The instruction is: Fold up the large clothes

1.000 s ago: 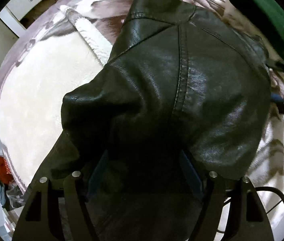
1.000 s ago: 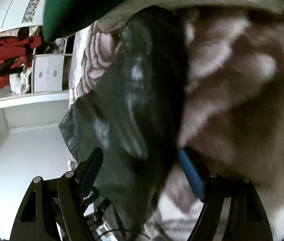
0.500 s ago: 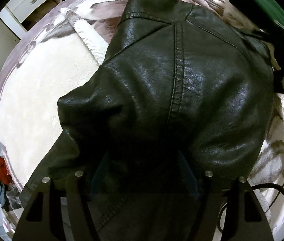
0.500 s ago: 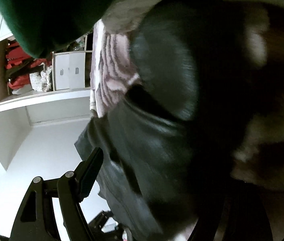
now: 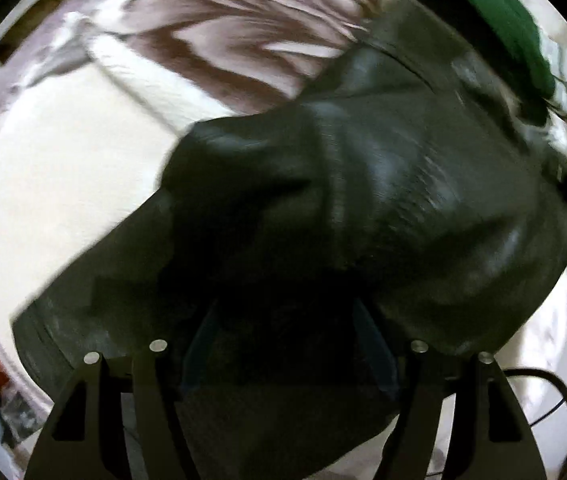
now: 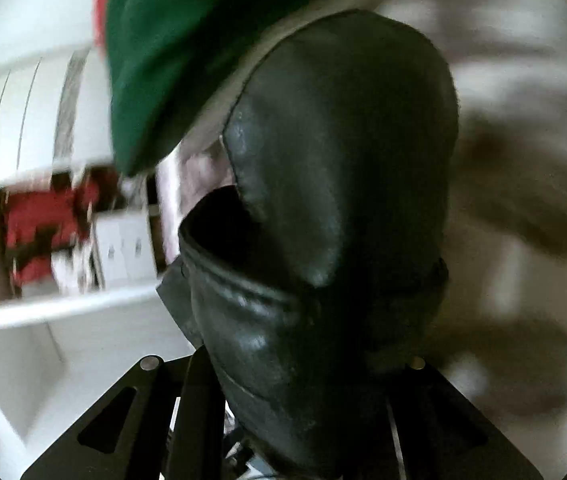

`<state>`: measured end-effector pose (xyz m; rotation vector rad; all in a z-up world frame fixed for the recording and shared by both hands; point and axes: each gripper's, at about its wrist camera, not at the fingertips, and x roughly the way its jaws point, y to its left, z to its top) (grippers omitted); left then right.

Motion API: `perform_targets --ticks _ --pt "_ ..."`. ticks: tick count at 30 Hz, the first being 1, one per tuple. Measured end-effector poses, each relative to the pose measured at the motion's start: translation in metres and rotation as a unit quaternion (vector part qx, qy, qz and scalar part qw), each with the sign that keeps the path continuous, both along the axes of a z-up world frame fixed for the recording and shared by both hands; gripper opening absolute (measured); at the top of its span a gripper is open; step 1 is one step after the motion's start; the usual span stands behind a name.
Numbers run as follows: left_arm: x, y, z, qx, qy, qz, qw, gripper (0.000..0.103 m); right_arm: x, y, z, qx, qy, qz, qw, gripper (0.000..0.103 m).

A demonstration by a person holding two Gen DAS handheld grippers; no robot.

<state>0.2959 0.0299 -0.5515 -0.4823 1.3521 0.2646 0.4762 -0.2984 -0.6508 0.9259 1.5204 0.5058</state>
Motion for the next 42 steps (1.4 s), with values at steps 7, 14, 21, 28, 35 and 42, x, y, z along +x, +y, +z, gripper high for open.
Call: perform_targets --ticks 7,14,21,28,35,42 --pt "0.005 -0.038 -0.001 -0.002 -0.005 -0.052 0.9986 0.068 -0.058 -0.085 -0.027 0.013 0.045 -0.058 0.997 0.039" --pt "0.010 -0.038 0.030 -0.036 -0.077 -0.017 0.9963 0.016 -0.073 -0.078 -0.037 0.084 0.036 -0.047 0.995 0.075" --pt "0.035 -0.027 -0.017 -0.052 -0.055 0.002 0.9971 0.017 -0.074 -0.029 -0.062 0.100 0.050 0.018 0.994 0.076" --pt "0.036 -0.015 -0.020 -0.076 -0.057 0.010 0.9954 0.019 -0.067 0.013 -0.054 0.063 0.007 0.009 0.998 0.034" --pt "0.031 -0.006 -0.024 -0.103 -0.063 0.015 0.9926 0.019 -0.084 0.058 0.014 0.016 -0.074 0.041 0.996 0.017" --pt "0.007 0.011 0.002 -0.084 -0.058 0.046 0.9937 0.018 -0.102 0.124 0.073 -0.067 -0.167 0.116 0.977 0.016"
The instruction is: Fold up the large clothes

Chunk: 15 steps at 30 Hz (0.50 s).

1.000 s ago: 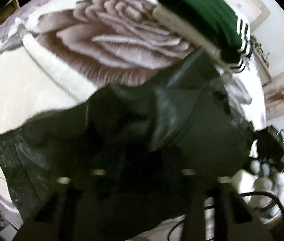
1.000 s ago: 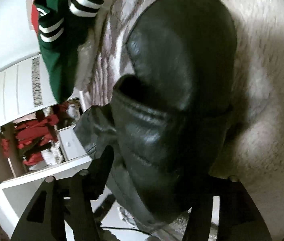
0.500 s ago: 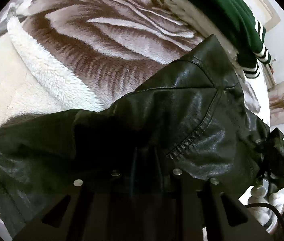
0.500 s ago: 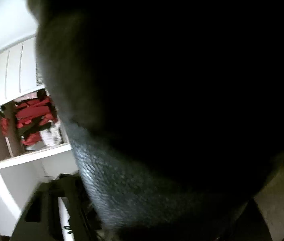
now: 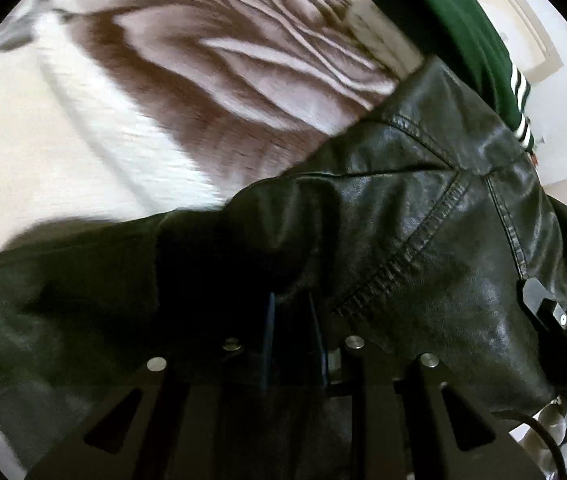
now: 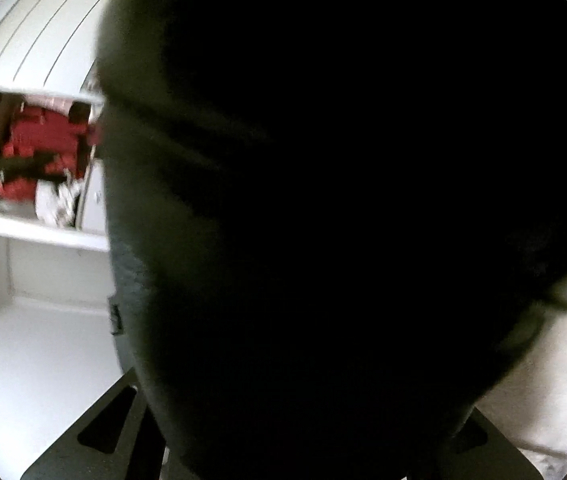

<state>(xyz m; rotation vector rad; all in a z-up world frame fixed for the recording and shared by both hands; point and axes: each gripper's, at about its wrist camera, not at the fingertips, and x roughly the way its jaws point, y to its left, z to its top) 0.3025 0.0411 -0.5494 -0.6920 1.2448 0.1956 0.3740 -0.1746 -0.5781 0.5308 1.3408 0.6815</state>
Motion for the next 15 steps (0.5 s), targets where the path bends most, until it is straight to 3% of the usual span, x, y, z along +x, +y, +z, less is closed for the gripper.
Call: perform_targets --ticks 3,5,6,8,9,10,11,13,15 --pt "-0.043 0.023 0.026 0.024 -0.002 0.036 0.9991 0.018 -0.018 0.035 0.029 -0.045 -0.065 0.052 0.996 0.016" --pt "-0.091 0.047 0.044 0.038 -0.001 0.082 0.9959 0.021 -0.032 0.060 0.044 -0.075 -0.107 0.087 0.988 0.016" --pt "-0.111 0.057 0.049 0.042 0.003 0.101 0.9940 0.030 -0.041 0.076 0.051 -0.085 -0.124 0.103 0.983 0.016" --pt "-0.169 0.080 0.059 0.052 0.014 0.157 0.9861 0.036 -0.058 0.107 0.062 -0.107 -0.159 0.136 0.972 0.016" --pt "-0.194 0.091 0.062 0.056 0.020 0.183 0.9814 0.050 -0.068 0.122 0.067 -0.119 -0.178 0.153 0.965 0.016" --pt "-0.220 0.099 0.064 0.060 0.025 0.206 0.9764 0.060 -0.080 0.140 0.072 -0.134 -0.201 0.175 0.954 0.016" --pt "-0.244 0.107 0.066 0.069 0.033 0.228 0.9707 0.078 -0.095 0.160 0.076 -0.148 -0.224 0.199 0.943 0.016" --pt "-0.289 0.119 0.071 0.096 0.042 0.266 0.9583 0.080 -0.127 0.195 0.081 -0.175 -0.270 0.247 0.914 0.016" --pt "-0.324 0.127 0.076 0.120 0.051 0.292 0.9475 0.081 -0.174 0.237 0.079 -0.199 -0.313 0.310 0.875 0.016"
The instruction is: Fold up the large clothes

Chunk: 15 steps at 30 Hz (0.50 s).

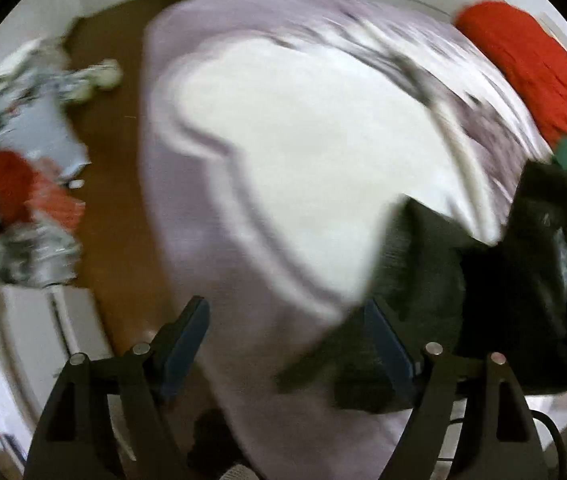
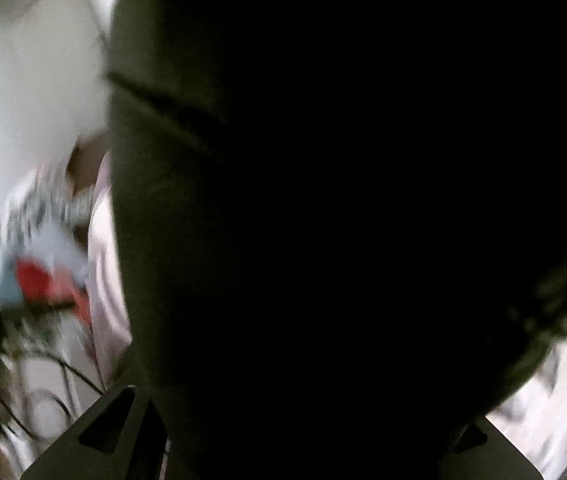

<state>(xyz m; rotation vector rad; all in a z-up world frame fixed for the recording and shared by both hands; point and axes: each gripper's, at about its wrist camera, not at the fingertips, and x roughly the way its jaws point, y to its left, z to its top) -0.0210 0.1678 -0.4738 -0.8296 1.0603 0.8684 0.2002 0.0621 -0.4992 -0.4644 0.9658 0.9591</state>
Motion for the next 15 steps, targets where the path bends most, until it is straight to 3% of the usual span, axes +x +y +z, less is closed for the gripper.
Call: perform_targets --ticks 2,4,6,8,10,11,13,15 --pt "-0.022 0.003 0.000 0.008 0.012 0.018 0.9997 0.082 -0.047 0.036 -0.012 -0.035 -0.035 0.064 0.997 0.016" --pt "-0.048 0.009 0.000 0.009 0.023 0.043 0.9988 0.082 -0.094 0.069 -0.039 -0.078 -0.057 0.120 0.988 0.016" --pt "-0.052 0.009 -0.006 0.004 0.025 0.061 0.9978 0.082 -0.132 0.097 -0.076 -0.123 -0.064 0.156 0.978 0.023" --pt "-0.062 0.014 -0.010 -0.003 0.026 0.080 0.9965 0.082 -0.155 0.117 -0.109 -0.170 -0.057 0.178 0.968 0.051" --pt "-0.077 0.021 -0.012 -0.010 0.024 0.095 0.9951 0.082 -0.167 0.130 -0.127 -0.195 -0.038 0.186 0.962 0.061" --pt "-0.082 0.021 -0.009 -0.013 0.020 0.099 0.9948 0.082 -0.168 0.133 -0.127 -0.192 -0.032 0.189 0.962 0.074" --pt "-0.084 0.025 -0.007 -0.021 0.012 0.101 0.9946 0.082 -0.153 0.142 -0.113 -0.153 0.066 0.196 0.966 0.086" --pt "-0.083 0.025 -0.005 -0.026 0.003 0.098 0.9949 0.082 -0.136 0.151 -0.101 -0.125 0.183 0.174 0.959 0.086"
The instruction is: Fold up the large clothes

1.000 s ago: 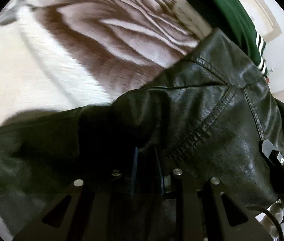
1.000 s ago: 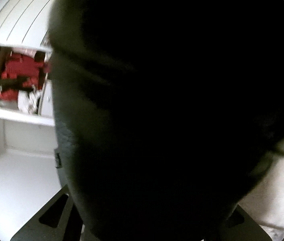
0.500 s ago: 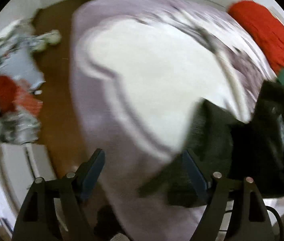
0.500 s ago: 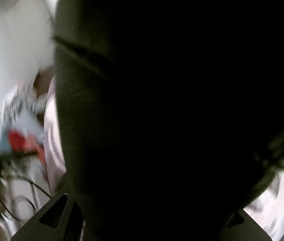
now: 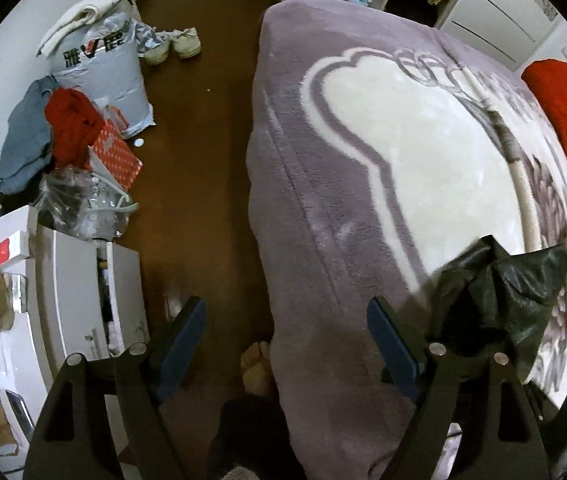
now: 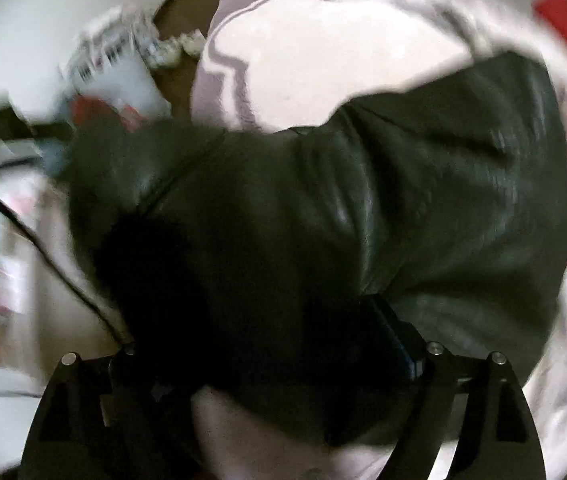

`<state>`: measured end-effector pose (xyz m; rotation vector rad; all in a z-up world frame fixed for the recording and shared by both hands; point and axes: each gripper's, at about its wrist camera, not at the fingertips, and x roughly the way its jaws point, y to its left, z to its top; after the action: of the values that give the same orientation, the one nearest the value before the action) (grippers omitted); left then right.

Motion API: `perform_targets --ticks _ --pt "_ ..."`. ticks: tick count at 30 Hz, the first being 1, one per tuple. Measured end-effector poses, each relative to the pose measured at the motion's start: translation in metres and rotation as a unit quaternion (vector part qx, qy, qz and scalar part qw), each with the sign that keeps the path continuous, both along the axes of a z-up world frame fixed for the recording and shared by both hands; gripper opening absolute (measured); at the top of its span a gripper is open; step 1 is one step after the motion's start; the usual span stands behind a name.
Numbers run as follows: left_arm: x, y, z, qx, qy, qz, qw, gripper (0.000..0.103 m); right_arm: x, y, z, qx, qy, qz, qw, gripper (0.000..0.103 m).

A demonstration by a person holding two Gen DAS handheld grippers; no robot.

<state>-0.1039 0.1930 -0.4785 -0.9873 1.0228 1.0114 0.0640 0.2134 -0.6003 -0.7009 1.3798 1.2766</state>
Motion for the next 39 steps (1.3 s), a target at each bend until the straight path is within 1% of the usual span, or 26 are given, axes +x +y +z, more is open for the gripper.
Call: perform_targets --ticks 1,2,3,4,5,6,8,10,12,13,14,16,19,20,22,24,27,28,30,31,33,34,35,36,37,39 --pt "0.005 0.000 0.003 -0.004 -0.009 -0.005 0.9999 0.082 0.013 -0.001 0.006 0.006 0.067 -0.020 0.998 0.086" --pt "0.008 -0.002 0.005 -0.005 -0.015 -0.009 0.9998 0.082 0.014 -0.035 0.003 0.008 0.123 -0.047 0.991 0.086" --pt "0.013 -0.002 0.009 -0.006 -0.021 -0.013 0.9997 0.082 0.030 -0.043 0.007 0.013 0.169 -0.078 0.982 0.086" --pt "0.020 -0.005 0.014 -0.003 -0.028 -0.018 0.9995 0.082 0.029 -0.066 0.008 0.018 0.197 -0.103 0.975 0.086" --pt "0.022 -0.005 0.018 -0.001 -0.031 -0.019 0.9994 0.082 0.037 -0.075 0.017 0.025 0.216 -0.140 0.966 0.086" --pt "0.027 -0.008 0.026 0.003 -0.038 -0.017 0.9991 0.082 0.052 -0.084 0.021 0.028 0.213 -0.167 0.962 0.086" --pt "0.034 -0.013 0.037 0.013 -0.059 -0.021 0.9979 0.082 0.088 -0.115 0.012 0.032 0.196 -0.221 0.955 0.086" --pt "0.045 -0.021 0.037 0.016 -0.068 -0.035 0.9970 0.082 0.126 -0.120 -0.004 0.032 0.188 -0.263 0.946 0.086" --pt "0.059 -0.028 0.023 -0.002 -0.060 -0.053 0.9968 0.082 0.150 -0.127 -0.030 0.027 0.218 -0.288 0.932 0.087" --pt "0.064 -0.031 0.015 -0.014 -0.061 -0.060 0.9962 0.082 0.162 -0.124 -0.053 0.025 0.239 -0.298 0.924 0.088" --pt "0.067 -0.035 0.008 -0.020 -0.062 -0.065 0.9958 0.082 0.188 -0.112 -0.076 0.024 0.259 -0.298 0.918 0.092" --pt "0.074 -0.042 -0.004 -0.022 -0.053 -0.080 0.9951 0.082 0.191 -0.099 -0.108 0.029 0.301 -0.280 0.911 0.103" --pt "0.081 -0.049 -0.024 -0.019 -0.017 -0.106 0.9941 0.082 0.195 -0.077 -0.131 0.018 0.317 -0.229 0.920 0.103" --pt "0.081 -0.049 -0.028 -0.021 -0.014 -0.108 0.9939 0.082 0.201 -0.075 -0.137 0.012 0.320 -0.211 0.924 0.103" --pt "0.080 -0.047 -0.037 -0.032 -0.010 -0.104 0.9940 0.082 0.213 -0.075 -0.143 -0.024 0.292 -0.207 0.934 0.103" --pt "0.075 -0.044 -0.040 -0.045 -0.020 -0.093 0.9944 0.082 0.220 -0.080 -0.150 -0.010 0.321 -0.216 0.922 0.103" --pt "0.075 -0.044 -0.040 -0.044 -0.020 -0.089 0.9949 0.082 0.212 -0.076 -0.170 0.004 0.392 -0.215 0.895 0.103" --pt "0.077 -0.044 -0.041 -0.043 -0.016 -0.090 0.9949 0.082 0.202 -0.065 -0.179 -0.004 0.403 -0.200 0.893 0.103" --pt "0.080 -0.045 -0.040 -0.040 -0.010 -0.091 0.9950 0.082 0.183 -0.045 -0.187 -0.011 0.392 -0.169 0.904 0.103" --pt "0.080 -0.045 -0.039 -0.037 -0.009 -0.091 0.9951 0.082 0.176 -0.033 -0.191 -0.008 0.390 -0.162 0.906 0.103" --pt "0.082 -0.044 -0.036 -0.030 -0.007 -0.091 0.9953 0.082 0.173 -0.032 -0.186 0.010 0.382 -0.177 0.907 0.103" --pt "0.083 -0.043 -0.034 -0.025 -0.006 -0.092 0.9954 0.082 0.176 -0.043 -0.175 0.019 0.370 -0.189 0.910 0.097" --pt "0.085 -0.042 -0.033 -0.021 -0.004 -0.091 0.9956 0.082 0.176 -0.046 -0.167 0.034 0.355 -0.206 0.911 0.080" --pt "0.086 -0.041 -0.032 -0.018 -0.003 -0.090 0.9958 0.082 0.175 -0.055 -0.158 0.051 0.346 -0.230 0.908 0.072" --pt "0.087 -0.041 -0.030 -0.014 -0.002 -0.088 0.9961 0.082 0.173 -0.066 -0.150 0.061 0.344 -0.260 0.900 0.062" --pt "0.089 -0.039 -0.027 -0.009 -0.004 -0.086 0.9962 0.082 0.166 -0.092 -0.134 0.076 0.333 -0.315 0.886 0.056"
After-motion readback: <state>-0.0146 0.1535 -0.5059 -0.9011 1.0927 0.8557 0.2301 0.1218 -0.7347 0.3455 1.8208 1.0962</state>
